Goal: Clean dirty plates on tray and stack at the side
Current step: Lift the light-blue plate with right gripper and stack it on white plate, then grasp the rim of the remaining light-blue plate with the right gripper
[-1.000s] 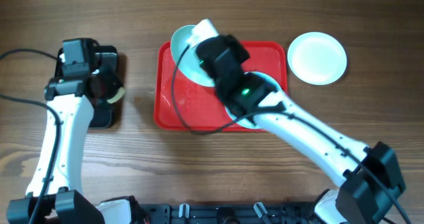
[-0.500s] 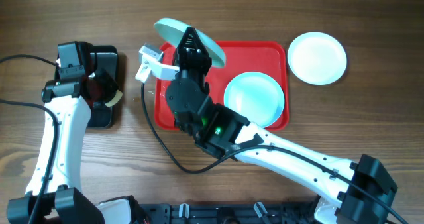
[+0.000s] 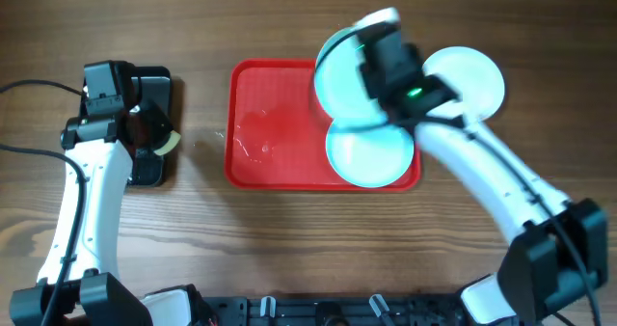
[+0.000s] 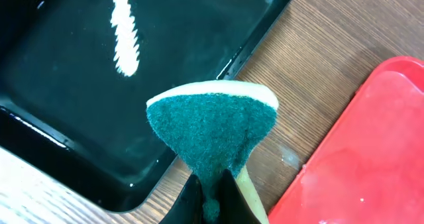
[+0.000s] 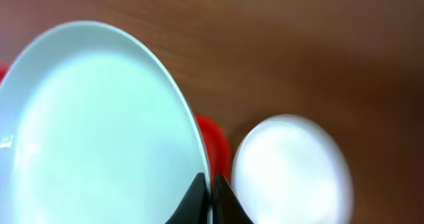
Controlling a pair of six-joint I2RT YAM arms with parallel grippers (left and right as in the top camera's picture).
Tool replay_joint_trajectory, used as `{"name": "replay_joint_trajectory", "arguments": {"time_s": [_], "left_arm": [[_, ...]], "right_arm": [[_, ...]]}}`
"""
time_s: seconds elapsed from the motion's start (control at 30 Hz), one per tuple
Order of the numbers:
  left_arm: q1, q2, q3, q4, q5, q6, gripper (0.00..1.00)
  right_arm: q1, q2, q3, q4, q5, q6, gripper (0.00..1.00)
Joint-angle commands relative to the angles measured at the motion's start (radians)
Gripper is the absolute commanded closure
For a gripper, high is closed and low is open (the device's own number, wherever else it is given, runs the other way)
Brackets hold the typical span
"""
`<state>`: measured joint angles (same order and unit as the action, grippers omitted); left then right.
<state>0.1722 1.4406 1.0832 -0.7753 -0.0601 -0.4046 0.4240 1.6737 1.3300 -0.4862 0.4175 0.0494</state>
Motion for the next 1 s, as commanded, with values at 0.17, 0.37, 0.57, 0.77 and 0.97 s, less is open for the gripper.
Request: {"name": "replay_joint_trajectory", "arguments": {"time_s": [0.17,0.37,0.57,0.77,0.97], "left_arm": [[0.005,0.005,-0.019,0.012,0.019,0.008,0.96],[0.005,0.005,-0.019,0.023,0.019,0.008,0.96],[0.005,0.005,-0.019,0.024,0.019,0.008,0.96],[0.005,0.005,-0.019,0.028,0.019,0.008,0.96],[0.005,0.005,-0.019,0.039,0.019,0.008,0.96]], "right_arm": [[-0.547,0.01,0.003,-0.064,-0.37,0.428,0.95],[-0.657,0.122,0.003,-0.047,-0.329,0.37,0.96],[-0.657,0.183,0.003,-0.05,-0.333,0.373,0.61],[-0.649,0.166,0.003,-0.085,-0.645,0.217,0.43],[-0.508,0.164,0.003,-0.227,-0.951,-0.111,0.28]]}}
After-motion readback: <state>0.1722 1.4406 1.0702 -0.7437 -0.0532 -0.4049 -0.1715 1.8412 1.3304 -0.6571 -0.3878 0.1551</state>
